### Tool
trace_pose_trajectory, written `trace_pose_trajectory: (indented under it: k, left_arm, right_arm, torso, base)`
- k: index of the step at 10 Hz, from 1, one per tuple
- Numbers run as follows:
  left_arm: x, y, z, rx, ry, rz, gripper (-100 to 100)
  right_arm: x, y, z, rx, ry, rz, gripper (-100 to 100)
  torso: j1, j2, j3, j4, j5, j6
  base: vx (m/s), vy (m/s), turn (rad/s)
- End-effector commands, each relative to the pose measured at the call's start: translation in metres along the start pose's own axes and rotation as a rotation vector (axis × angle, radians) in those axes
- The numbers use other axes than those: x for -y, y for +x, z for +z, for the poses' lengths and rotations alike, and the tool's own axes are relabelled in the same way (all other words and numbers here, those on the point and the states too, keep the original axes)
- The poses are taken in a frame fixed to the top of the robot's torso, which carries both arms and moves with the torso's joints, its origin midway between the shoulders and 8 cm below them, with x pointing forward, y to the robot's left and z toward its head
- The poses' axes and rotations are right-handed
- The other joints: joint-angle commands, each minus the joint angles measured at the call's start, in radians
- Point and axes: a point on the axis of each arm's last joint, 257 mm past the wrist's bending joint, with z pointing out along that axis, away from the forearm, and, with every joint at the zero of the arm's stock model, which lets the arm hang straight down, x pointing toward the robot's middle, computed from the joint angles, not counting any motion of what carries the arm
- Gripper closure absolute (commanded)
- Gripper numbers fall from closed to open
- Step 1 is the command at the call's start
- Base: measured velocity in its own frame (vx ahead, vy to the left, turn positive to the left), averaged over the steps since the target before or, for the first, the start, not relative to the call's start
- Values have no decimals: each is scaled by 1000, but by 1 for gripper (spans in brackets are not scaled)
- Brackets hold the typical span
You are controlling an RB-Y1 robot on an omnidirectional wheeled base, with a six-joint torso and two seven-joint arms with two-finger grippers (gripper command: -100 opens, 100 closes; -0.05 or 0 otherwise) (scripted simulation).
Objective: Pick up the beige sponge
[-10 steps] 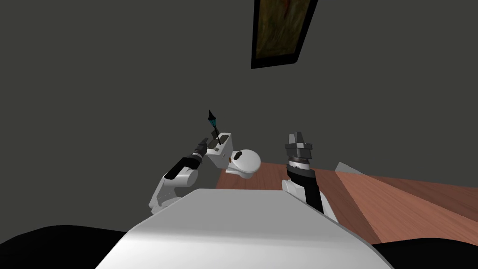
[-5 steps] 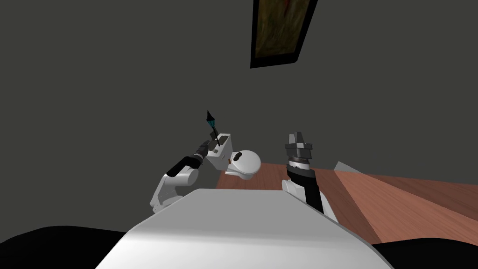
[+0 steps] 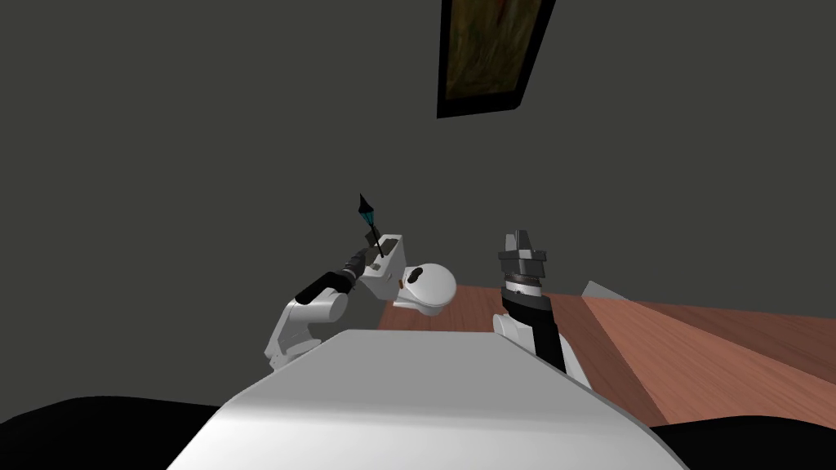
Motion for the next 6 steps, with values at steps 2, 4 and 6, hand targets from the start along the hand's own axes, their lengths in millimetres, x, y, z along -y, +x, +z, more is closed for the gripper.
trace_pose_trajectory:
  k: [2,4,6]
  left_arm:
    - [-18,6,0,-16,-73,-11,-100]
    - [-30,9,0,-26,-124,-21,-100]
    - [-41,13,0,-36,-173,-31,-100]
  right_arm:
    - [0,0,0,0,0,0,0]
    - [0,0,0,0,0,0,0]
    - [0,0,0,0,0,0,0]
  torso:
    - [0,-1,0,0,0,0]
    - [1,0,0,0,0,0]
    - [1,0,0,0,0,0]
  base:
    - [52,25,-41]
    - [44,32,-38]
    - [43,28,-45]
